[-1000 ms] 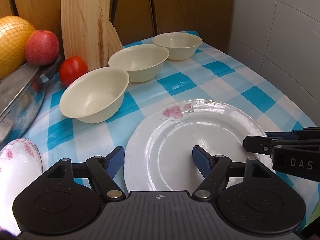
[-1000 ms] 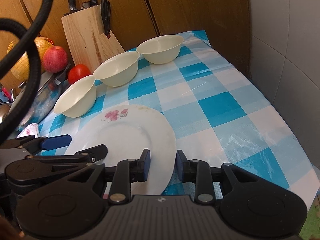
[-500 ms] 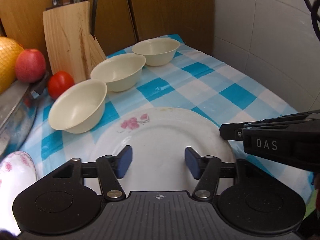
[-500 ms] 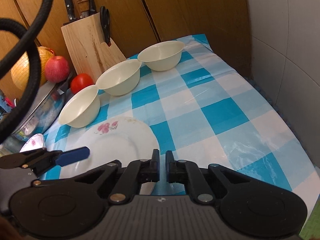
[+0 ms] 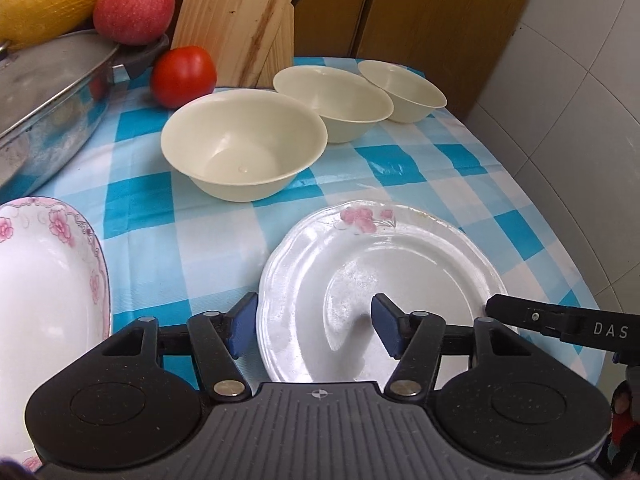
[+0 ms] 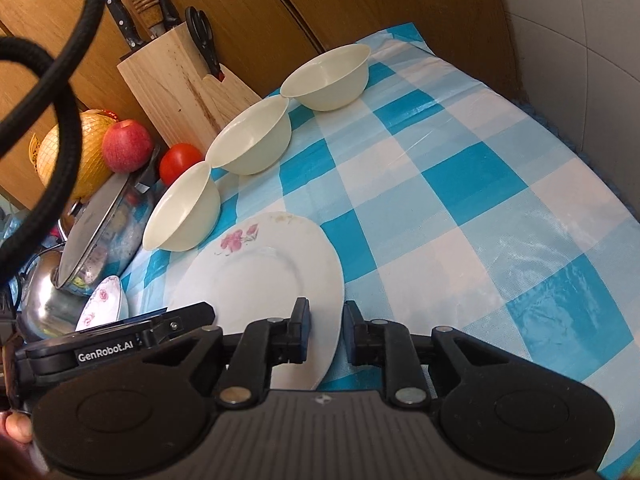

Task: Organize plates and bowls

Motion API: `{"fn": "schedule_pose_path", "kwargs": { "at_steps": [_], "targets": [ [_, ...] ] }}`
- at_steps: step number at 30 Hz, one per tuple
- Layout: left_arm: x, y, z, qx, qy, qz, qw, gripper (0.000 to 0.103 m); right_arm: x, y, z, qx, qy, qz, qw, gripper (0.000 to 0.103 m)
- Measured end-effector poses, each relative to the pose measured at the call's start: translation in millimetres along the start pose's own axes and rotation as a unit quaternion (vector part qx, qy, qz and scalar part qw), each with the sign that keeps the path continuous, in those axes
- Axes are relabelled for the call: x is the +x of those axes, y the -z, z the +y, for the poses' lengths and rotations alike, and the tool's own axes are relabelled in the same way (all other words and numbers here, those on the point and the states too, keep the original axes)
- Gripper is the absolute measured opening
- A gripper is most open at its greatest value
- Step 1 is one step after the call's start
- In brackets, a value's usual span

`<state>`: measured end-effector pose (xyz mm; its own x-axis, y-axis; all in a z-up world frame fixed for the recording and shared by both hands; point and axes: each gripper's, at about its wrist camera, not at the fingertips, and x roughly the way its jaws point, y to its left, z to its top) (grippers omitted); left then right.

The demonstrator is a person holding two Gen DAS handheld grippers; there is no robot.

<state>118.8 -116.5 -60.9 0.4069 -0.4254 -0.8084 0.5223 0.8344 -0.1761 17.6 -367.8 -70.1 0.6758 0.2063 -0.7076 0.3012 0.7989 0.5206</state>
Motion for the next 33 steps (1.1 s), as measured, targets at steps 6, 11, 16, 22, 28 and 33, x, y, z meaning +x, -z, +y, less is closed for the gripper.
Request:
{"fn": "schedule_pose_path", "kwargs": {
  "at_steps": [6, 11, 16, 22, 28, 33],
  "targets": [
    [3.7, 1.8, -10.5, 0.010, -0.011, -0.010, 0.9998, 0.070, 3.6, -5.7, 1.1, -0.026, 0.018, -0.017, 0.999, 0.019],
    [2.3, 6.4, -19.5, 0.031, -0.019, -0.011, 0.9993, 0.070, -1.0, -2.7, 0.6, -0.041, 0.028, -0.018, 0.999, 0.020],
    [-3.5, 7.7, -26.0, 0.042, -0.022, -0.020, 0.9987, 0.069, -5.0, -0.4, 1.2, -0.053, 0.033, -0.025, 0.998, 0.021],
    [-11.2, 10.9, -30.4, 0.050, -0.030, -0.029, 0.9979, 0.069, -6.4, 0.9, 2.6, -0.057, 0.031, -0.025, 0.998, 0.022],
    [-23.4, 12.4, -31.2, 0.050, -0.038, -0.040, 0.9972, 0.069, -10.4, 1.2, 5.4, -0.056, 0.018, -0.029, 0.998, 0.022],
    [-32.0, 14.2, -29.4, 0.047, -0.045, -0.046, 0.9968, 0.069, -12.5, 2.8, 11.2, -0.060, 0.009, -0.028, 0.998, 0.022]
  ]
}}
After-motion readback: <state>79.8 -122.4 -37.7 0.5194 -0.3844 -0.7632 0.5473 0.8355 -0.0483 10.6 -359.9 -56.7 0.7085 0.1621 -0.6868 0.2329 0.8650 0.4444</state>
